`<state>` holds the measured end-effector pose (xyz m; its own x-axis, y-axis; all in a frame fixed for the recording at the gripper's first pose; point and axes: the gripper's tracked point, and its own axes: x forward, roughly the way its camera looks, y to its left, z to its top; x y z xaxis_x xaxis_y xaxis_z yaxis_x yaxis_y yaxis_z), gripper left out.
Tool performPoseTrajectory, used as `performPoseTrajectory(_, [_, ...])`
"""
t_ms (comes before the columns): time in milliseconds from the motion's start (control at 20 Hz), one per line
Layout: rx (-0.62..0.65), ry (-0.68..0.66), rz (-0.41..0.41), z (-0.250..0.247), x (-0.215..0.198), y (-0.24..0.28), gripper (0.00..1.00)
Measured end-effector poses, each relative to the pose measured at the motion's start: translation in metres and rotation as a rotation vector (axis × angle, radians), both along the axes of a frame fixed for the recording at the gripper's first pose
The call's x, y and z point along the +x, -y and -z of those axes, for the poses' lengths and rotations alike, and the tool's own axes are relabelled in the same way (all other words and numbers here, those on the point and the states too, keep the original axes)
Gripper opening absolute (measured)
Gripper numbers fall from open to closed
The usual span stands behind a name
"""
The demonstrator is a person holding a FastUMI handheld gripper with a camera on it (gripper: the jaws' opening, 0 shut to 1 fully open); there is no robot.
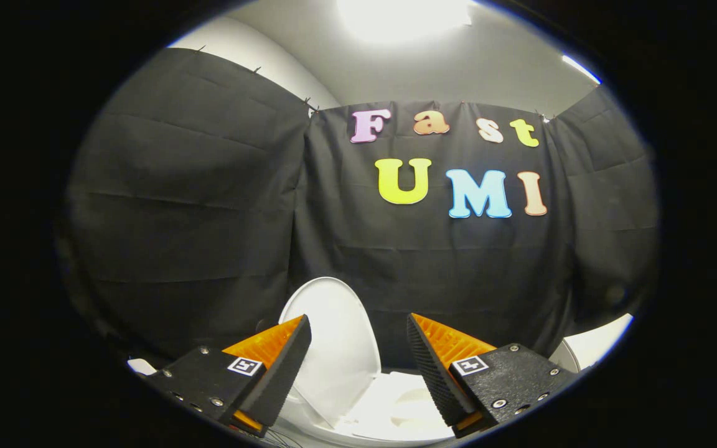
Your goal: Open the toilet lid.
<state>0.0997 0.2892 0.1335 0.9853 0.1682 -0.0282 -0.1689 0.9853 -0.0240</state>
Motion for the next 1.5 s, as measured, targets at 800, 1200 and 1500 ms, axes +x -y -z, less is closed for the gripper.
performPoseTrajectory(800, [-0.022, -0.019, 0.151, 0.073, -0.025, 0.143, 0.95])
performPoseTrajectory(1200, [-0.038, -0.016, 0.182, 0.1, -0.054, 0.179, 0.95])
performPoseTrajectory(1500, [-0.087, -0.029, 0.199, 0.116, -0.081, 0.2, 0.95])
